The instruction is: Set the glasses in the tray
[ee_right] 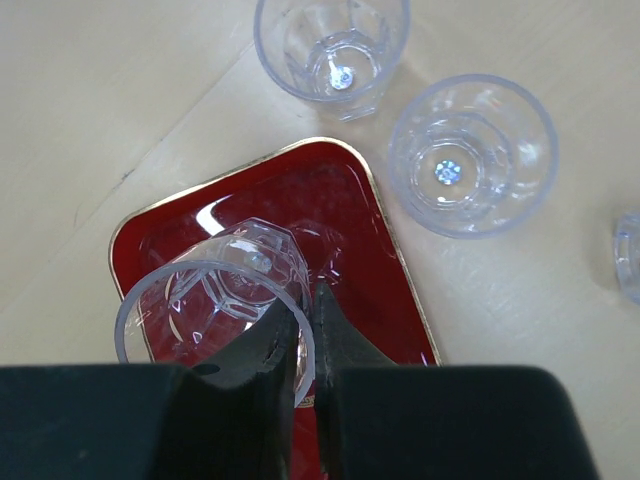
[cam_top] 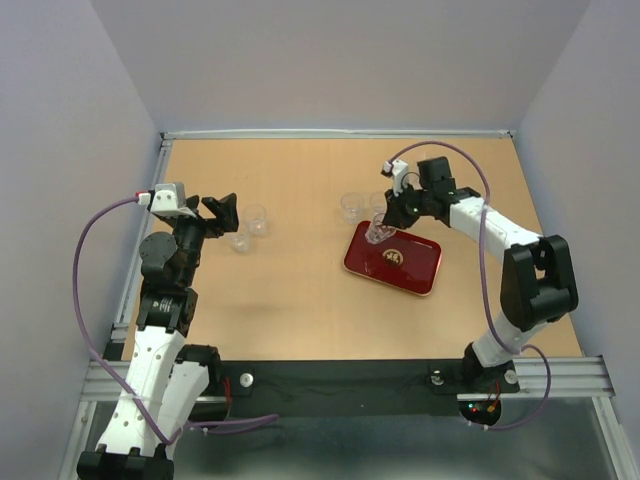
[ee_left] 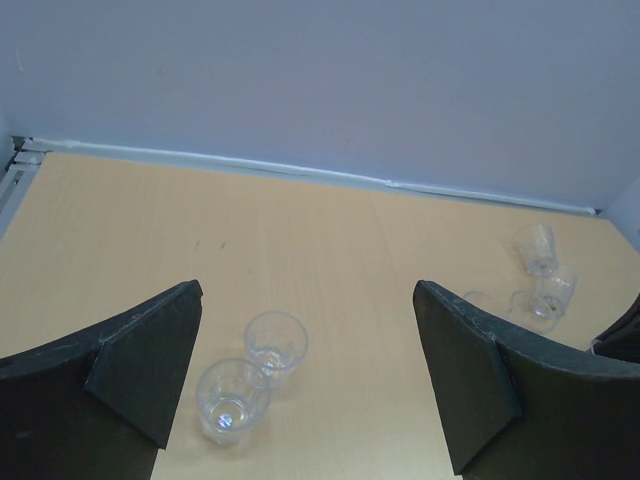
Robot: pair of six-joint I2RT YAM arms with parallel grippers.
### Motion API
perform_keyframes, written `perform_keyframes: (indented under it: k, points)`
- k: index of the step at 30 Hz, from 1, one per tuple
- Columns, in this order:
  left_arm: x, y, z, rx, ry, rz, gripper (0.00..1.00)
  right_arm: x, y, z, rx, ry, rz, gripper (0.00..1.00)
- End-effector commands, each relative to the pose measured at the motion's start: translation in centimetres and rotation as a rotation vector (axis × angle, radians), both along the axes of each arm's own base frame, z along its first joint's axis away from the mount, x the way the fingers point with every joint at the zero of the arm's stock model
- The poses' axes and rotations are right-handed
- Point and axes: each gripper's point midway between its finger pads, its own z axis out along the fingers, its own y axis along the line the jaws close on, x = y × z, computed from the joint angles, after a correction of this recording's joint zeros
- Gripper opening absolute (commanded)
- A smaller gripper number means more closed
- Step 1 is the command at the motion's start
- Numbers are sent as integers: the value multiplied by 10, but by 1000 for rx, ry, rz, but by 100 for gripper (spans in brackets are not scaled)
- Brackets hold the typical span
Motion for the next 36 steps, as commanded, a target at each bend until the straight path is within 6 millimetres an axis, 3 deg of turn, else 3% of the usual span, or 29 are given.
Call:
perform_keyframes:
  k: [1, 10, 19, 25, 26, 31, 36]
  points:
    - [-3, -2, 18, -6, -71, -14, 98, 7, 14, -6, -64, -39, 14, 2]
    - [-2, -3, 17, -6, -66, -15, 98, 20, 30, -22, -189, -68, -14, 3]
    - [-2, -3, 17, -7, -66, -17, 98, 35, 35, -23, -238, -92, -63, 6]
    - [-2, -4, 16, -6, -63, -20, 98, 38, 36, -27, -258, -91, -74, 19]
    - [-2, -4, 16, -7, -65, -20, 98, 39, 36, -27, -258, -93, -74, 28]
    - [-2, -4, 16, -6, -63, -21, 98, 39, 35, -15, -253, -118, -80, 47]
    - [-1, -5, 15, -5, -60, -29, 98, 30, 31, 0, -242, -151, -64, 48]
